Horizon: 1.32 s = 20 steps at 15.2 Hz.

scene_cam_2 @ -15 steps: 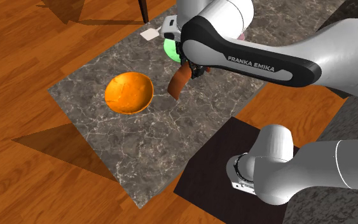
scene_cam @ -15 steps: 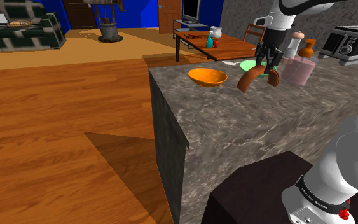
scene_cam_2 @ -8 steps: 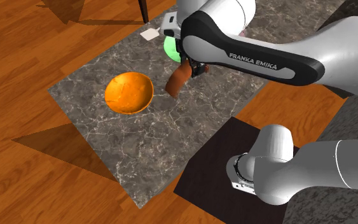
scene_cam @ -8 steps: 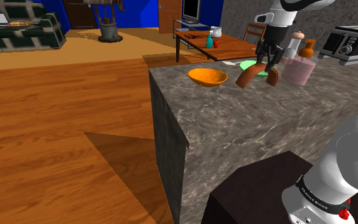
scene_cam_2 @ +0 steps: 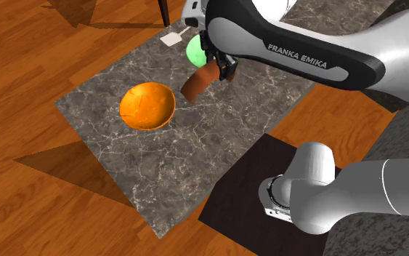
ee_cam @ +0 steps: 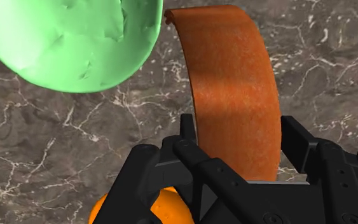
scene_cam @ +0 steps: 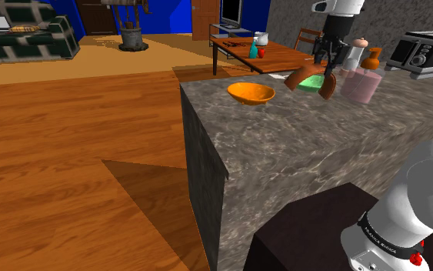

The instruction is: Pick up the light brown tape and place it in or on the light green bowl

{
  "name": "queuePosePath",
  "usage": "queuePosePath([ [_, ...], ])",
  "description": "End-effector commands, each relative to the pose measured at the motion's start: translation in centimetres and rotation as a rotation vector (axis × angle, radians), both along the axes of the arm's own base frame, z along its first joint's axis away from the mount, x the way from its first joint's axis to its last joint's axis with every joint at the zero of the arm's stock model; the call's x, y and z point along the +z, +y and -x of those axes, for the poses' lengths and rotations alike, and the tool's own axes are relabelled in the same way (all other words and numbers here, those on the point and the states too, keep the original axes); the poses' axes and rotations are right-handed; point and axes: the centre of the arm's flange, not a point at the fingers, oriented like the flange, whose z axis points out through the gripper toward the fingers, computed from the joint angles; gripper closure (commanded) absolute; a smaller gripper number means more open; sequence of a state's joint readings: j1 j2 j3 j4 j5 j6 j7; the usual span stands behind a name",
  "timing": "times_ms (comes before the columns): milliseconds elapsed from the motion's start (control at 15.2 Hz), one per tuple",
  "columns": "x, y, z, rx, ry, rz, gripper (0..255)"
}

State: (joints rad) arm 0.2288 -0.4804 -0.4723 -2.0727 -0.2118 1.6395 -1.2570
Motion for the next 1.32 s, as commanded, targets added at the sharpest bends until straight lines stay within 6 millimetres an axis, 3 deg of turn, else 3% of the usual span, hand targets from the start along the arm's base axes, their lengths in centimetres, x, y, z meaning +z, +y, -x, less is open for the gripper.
queuePosePath([
  [0, 1.1, 0.0, 0.1, 0.0, 0.0, 0.0, 255],
  [726, 6.9, 0.0, 0.1, 0.0, 0.0, 0.0, 255],
  [1254, 9.7, -8.5, -5.5, 0.0, 0.0, 0.0, 255],
])
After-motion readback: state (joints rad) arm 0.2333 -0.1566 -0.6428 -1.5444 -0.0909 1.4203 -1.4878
